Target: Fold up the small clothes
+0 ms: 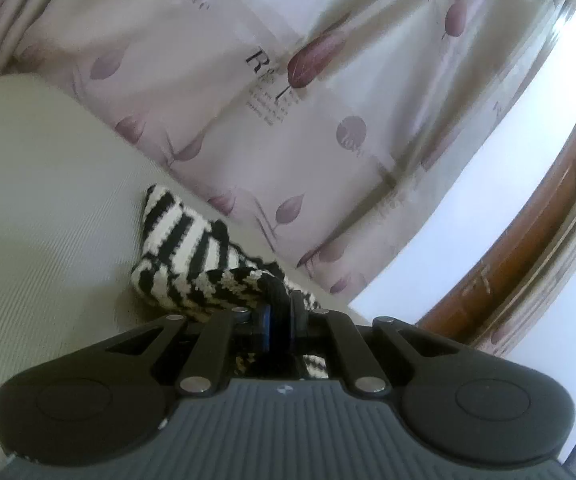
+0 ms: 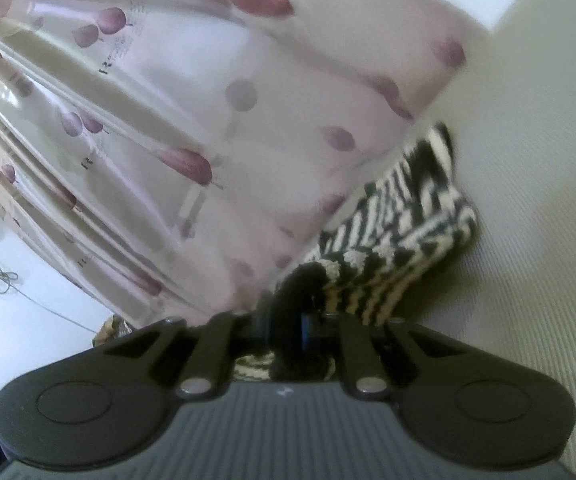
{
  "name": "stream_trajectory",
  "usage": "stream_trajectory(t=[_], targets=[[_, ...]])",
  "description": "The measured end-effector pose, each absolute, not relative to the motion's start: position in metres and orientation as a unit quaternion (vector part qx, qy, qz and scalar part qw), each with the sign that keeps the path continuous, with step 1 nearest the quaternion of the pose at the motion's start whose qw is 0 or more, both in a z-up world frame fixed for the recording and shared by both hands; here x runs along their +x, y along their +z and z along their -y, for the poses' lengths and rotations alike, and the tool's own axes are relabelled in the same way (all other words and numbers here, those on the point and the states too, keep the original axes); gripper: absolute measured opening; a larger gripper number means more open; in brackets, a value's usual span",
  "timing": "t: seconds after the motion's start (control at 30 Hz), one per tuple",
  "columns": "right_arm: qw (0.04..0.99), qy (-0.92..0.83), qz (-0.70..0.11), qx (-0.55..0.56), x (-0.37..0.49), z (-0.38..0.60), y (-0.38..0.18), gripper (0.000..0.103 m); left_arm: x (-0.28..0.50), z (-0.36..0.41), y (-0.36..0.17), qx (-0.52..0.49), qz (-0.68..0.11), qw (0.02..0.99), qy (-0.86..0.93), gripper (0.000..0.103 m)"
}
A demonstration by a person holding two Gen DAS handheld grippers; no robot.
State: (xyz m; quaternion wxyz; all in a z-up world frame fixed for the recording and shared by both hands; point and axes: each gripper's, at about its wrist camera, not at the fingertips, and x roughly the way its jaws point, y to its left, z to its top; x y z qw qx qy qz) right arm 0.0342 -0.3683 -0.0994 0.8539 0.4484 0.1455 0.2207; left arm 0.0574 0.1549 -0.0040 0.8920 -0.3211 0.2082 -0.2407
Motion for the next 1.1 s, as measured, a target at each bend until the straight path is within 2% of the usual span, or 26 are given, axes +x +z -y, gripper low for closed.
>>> stream_trajectory(t=[0.53,1.1], targets=[[0.875,0.188,-0.127,0.428,0.115,0.397,-0.063,0.013,0.143,-0.148,0.018,-0.324,-0.173,0.912,-0.184,0.008],[0.866,0.118,-0.156,0.46,0.223,0.42,-0.099,0.013,0.255,-0.14,-0.034,-0.327,-0.219,0.913,-0.102,0.009]])
